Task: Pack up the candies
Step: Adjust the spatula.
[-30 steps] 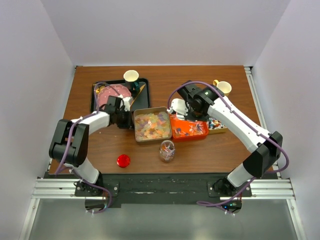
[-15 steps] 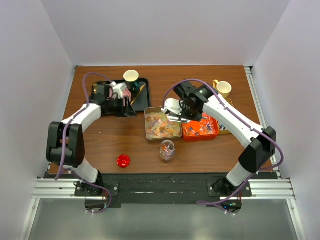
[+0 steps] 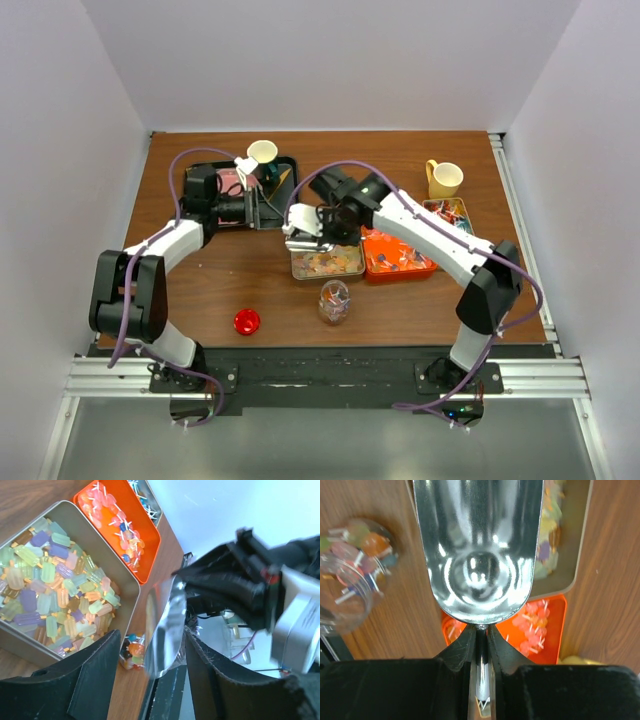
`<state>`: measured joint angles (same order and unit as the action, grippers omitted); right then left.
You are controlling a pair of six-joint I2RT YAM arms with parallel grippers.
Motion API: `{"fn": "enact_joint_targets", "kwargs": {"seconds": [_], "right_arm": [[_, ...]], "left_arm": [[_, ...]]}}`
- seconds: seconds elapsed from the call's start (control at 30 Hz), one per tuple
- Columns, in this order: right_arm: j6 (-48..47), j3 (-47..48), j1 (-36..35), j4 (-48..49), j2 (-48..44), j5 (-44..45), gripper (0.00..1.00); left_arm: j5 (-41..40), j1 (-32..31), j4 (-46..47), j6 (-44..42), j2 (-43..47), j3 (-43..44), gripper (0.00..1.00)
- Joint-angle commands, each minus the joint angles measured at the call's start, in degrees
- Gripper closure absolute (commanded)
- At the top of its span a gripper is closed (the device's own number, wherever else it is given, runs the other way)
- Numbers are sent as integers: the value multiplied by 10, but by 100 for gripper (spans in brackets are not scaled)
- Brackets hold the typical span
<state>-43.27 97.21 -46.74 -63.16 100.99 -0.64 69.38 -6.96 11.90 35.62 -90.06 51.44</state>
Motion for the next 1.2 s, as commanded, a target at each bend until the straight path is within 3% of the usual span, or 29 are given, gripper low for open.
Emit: {"fn": "enact_joint_targets", "kwargs": {"seconds": [0.0, 0.47, 0.5, 0.63, 0.83, 1.13, 1.17], "right_arm": [[17, 29, -24, 32, 4, -2, 100], [27, 8, -24, 58, -15, 60, 100], [27, 11, -23, 59, -13, 64, 100], [35, 35, -23, 62, -5, 62, 100], [34, 54, -24, 51, 3, 30, 100], [27, 4, -5, 27, -43, -86, 100], [27, -6, 1, 29, -50, -101, 94]], "left_arm": [[28, -8, 38, 26, 0, -10, 42], [-4, -9, -44, -43, 2, -4, 47], [-4, -9, -45, -47, 2, -5, 49], [4, -9, -48, -51, -3, -6, 81], [8, -11, -28, -44, -6, -11, 100], [64, -10, 40, -10, -20, -18, 100], [68, -9, 41, -12, -20, -15, 100]]}}
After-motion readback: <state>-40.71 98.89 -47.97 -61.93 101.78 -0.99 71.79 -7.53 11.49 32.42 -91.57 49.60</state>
